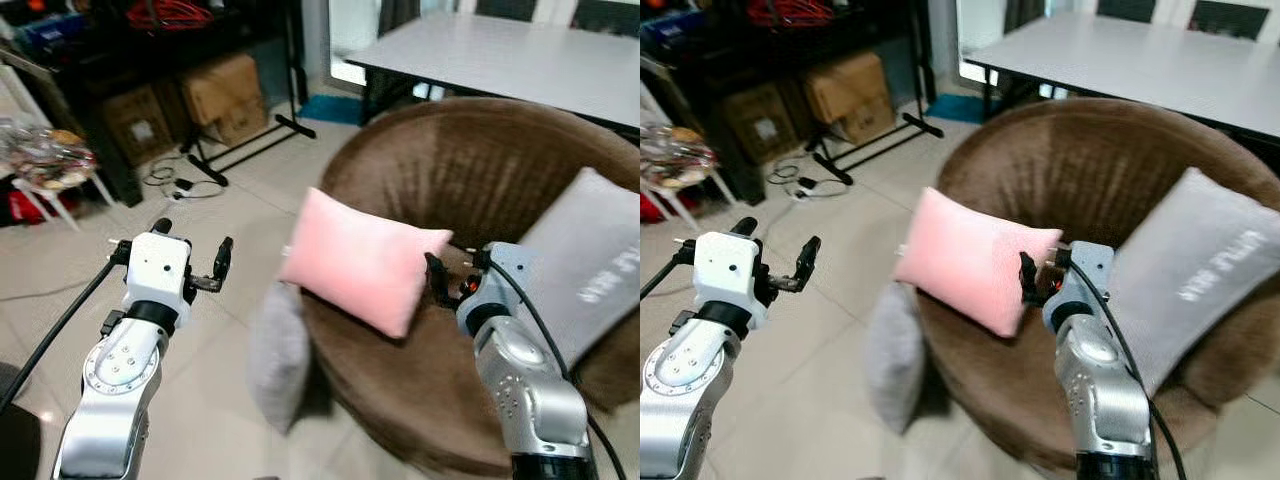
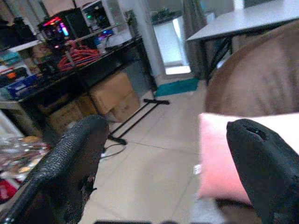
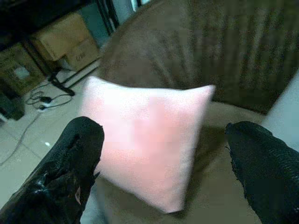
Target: Move the pillow to the sofa from floor
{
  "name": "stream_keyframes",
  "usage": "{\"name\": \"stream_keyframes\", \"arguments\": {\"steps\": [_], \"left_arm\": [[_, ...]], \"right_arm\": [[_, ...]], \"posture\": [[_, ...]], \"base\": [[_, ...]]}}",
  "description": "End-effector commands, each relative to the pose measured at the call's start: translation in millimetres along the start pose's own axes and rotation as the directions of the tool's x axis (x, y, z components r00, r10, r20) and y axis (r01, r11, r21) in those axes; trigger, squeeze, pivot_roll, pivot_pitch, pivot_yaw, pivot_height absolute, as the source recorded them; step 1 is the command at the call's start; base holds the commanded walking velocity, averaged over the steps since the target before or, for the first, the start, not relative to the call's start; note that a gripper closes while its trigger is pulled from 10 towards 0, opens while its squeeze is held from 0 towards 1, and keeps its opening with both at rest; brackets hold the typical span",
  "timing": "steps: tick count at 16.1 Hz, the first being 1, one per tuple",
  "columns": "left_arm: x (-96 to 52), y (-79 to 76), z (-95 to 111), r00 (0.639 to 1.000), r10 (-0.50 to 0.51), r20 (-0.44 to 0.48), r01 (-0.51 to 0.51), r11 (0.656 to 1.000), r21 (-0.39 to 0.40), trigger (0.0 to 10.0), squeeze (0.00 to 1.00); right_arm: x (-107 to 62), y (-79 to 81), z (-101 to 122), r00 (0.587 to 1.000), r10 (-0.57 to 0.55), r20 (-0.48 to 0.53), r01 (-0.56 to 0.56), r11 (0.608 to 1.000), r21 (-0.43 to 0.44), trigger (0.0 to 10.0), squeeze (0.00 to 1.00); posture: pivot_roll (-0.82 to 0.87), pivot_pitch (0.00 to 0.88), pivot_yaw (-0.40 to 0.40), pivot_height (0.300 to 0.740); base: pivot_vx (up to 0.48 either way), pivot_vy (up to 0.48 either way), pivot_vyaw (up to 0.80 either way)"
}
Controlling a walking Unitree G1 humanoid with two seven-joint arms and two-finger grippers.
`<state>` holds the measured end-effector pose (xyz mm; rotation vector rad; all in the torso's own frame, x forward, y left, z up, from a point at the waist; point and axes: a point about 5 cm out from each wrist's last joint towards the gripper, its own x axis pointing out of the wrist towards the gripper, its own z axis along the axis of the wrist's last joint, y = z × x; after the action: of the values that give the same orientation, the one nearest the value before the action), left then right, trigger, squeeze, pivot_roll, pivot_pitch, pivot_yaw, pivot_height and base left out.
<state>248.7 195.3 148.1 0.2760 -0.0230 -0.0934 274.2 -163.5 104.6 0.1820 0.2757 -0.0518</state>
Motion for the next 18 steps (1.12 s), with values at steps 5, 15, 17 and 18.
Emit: {"name": "stream_keyframes", "arguments": {"steps": [5,15,17,18], "left_arm": [[4.2,2.0,1.0,1.0,0.0,0.006,0.0,1.0,0.001,10.0,0.0],[2.3,4.4,2.0,1.0,-0.002,0.019,0.002,1.0,-0.007,10.0,0.0],[2.0,4.7,1.9,1.0,-0.003,0.018,0.003,1.0,-0.005,10.0,0.0],[2.1,4.8,2.0,1.0,-0.004,0.018,0.004,1.0,-0.004,10.0,0.0]], "right_arm": [[0.7,9.6,2.2,0.997,0.075,0.02,-0.076,0.997,0.033,10.0,0.0],[6.8,14.8,-1.8,0.998,0.06,0.006,-0.06,0.998,-0.002,10.0,0.0],[7.3,15.2,-1.7,0.998,0.065,0.007,-0.065,0.998,-0.009,10.0,0.0],[7.7,15.3,-1.7,0.998,0.066,0.007,-0.065,0.998,-0.01,10.0,0.0]], "posture": [[-0.09,0.0,0.085,0.74],[-0.05,0.0,0.062,0.74],[-0.05,0.0,0.062,0.74],[-0.05,0.0,0.063,0.74]], "base": [[0.0,0.096,0.0],[0.237,0.0,0.27],[0.3,0.0,0.0],[0.3,0.0,0.0]]}}
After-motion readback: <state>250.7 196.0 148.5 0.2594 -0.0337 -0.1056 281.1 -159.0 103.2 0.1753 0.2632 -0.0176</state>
